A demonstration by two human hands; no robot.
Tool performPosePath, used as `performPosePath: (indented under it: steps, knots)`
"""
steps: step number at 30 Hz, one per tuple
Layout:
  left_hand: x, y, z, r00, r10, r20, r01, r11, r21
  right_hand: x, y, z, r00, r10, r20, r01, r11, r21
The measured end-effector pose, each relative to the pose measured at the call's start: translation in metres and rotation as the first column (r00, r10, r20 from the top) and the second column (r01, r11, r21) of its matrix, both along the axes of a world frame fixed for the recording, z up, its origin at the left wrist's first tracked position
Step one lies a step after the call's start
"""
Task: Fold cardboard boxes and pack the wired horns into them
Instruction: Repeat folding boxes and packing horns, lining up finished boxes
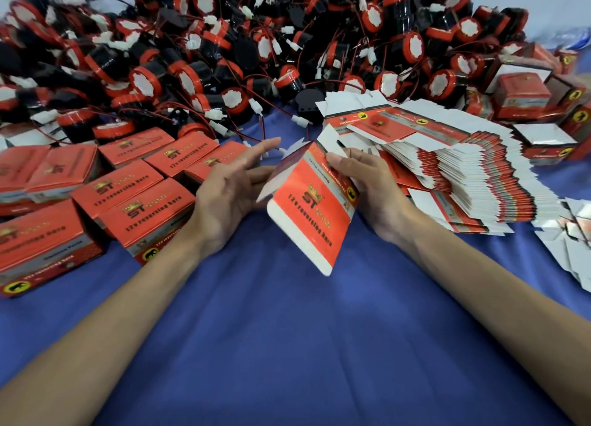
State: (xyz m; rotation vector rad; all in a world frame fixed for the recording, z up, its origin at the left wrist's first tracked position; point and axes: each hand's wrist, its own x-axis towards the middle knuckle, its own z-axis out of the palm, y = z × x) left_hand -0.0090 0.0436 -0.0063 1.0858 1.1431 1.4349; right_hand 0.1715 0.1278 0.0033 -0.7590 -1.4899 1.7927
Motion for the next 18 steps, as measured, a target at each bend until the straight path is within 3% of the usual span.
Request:
performPosePath:
  steps: [2,6,11,13,18]
  knots:
    - [-0.005,0.002,-0.006,0.998,-0.056,0.020,0.056,0.998,-0.011,0.001,0.001,0.001,0.987,0.028,0.156,-0.047,0.991,0.121]
    - [-0.008,0.014,-0.012,0.987,-0.075,-0.140,0.065,0.995,-0.071,-0.005,-0.003,0.002,0.910,-0.121,0.396,-0.055,0.913,0.404]
    - [-0.005,0.012,-0.007,0.963,-0.089,-0.255,0.069,0.994,-0.085,-0.009,-0.010,-0.001,0.905,-0.265,0.332,0.026,0.815,0.579]
    - [-0.005,0.005,-0.008,0.972,-0.063,-0.224,0.058,0.998,-0.028,-0.013,-0.015,-0.007,0.914,-0.301,0.273,0.091,0.807,0.584]
    - [0.003,0.004,-0.006,0.978,0.047,-0.205,-0.034,0.997,0.067,-0.018,-0.020,-0.014,0.949,-0.270,0.160,0.202,0.916,0.347]
